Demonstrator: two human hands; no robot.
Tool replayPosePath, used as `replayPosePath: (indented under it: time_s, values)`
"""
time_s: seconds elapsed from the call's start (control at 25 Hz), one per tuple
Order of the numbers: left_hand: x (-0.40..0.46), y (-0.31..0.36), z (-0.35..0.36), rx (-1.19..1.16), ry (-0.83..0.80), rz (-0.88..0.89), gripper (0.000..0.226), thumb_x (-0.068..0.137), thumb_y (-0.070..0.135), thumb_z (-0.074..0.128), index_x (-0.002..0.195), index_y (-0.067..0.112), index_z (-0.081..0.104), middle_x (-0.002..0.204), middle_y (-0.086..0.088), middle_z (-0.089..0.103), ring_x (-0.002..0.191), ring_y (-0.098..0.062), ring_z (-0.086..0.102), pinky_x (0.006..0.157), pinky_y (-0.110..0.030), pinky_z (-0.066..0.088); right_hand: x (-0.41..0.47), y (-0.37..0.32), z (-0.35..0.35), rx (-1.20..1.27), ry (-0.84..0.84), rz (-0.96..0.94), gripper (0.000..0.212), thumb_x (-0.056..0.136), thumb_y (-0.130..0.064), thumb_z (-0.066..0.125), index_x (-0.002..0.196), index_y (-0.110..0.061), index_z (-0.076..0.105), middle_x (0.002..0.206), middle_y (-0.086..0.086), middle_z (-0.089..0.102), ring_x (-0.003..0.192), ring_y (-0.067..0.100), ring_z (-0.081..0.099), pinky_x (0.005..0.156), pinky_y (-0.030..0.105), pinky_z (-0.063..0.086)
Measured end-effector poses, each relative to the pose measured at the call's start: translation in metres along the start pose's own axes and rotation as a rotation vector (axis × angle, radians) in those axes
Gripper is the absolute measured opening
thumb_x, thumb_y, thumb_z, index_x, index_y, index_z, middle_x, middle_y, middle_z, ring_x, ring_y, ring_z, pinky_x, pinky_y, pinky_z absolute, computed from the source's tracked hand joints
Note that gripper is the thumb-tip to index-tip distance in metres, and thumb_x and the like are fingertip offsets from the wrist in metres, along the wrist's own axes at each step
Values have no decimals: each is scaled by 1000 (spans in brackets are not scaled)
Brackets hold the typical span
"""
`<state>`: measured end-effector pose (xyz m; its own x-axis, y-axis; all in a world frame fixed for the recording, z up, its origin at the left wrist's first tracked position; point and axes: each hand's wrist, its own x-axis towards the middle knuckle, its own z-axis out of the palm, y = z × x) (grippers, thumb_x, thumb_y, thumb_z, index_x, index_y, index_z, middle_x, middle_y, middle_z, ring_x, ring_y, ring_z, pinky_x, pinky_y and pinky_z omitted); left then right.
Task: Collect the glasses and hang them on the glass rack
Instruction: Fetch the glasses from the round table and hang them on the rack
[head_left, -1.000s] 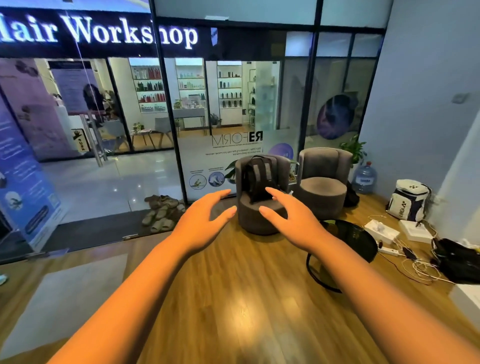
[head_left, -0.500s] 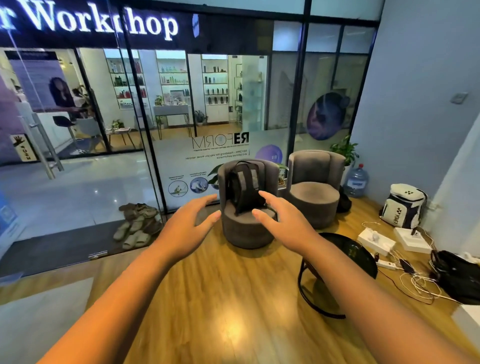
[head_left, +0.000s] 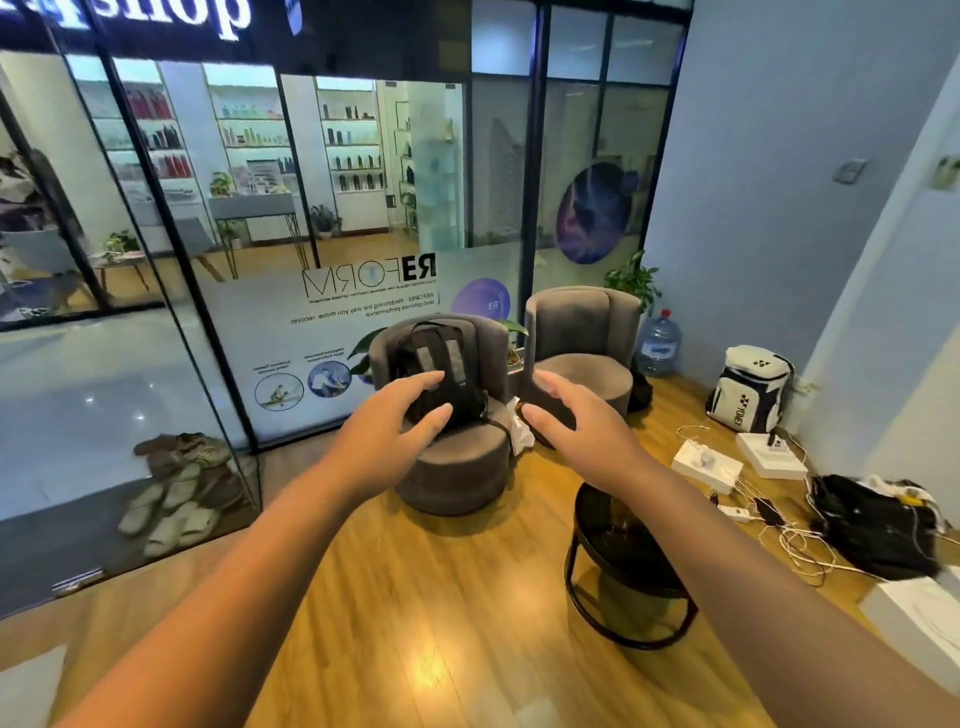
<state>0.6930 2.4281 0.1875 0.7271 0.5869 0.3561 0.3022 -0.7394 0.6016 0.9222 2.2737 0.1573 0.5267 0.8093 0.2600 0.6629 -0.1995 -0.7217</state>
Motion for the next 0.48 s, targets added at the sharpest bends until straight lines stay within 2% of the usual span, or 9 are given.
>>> replayPosePath:
  time_s: [0.12, 0.32, 0.48]
  values:
    - [65, -32, 12, -16, -57, 55, 55, 103, 48, 56, 155, 35, 44, 155, 11, 49, 141, -10, 44, 108, -31, 38, 41, 17, 4, -64, 60, 45, 72, 95, -70, 56, 159, -44, 34, 162, -7, 45, 147, 19, 43, 109, 42, 45]
    - [185, -80, 25, -64, -171, 153, 54, 104, 42, 56, 155, 32, 44, 154, 8, 50, 141, -13, 45, 112, -35, 38, 120, 39, 14, -157, 160, 222, 79, 92, -69, 63, 161, -45, 32, 166, -5, 40, 149, 23, 42, 108, 45, 49]
    - [250, -107, 49, -105, -256, 219, 54, 103, 43, 57, 155, 35, 43, 154, 10, 51, 138, -9, 47, 107, -26, 38, 162, 58, 20, -178, 216, 300, 79, 92, -68, 64, 160, -46, 31, 167, -4, 40, 149, 23, 41, 109, 46, 47]
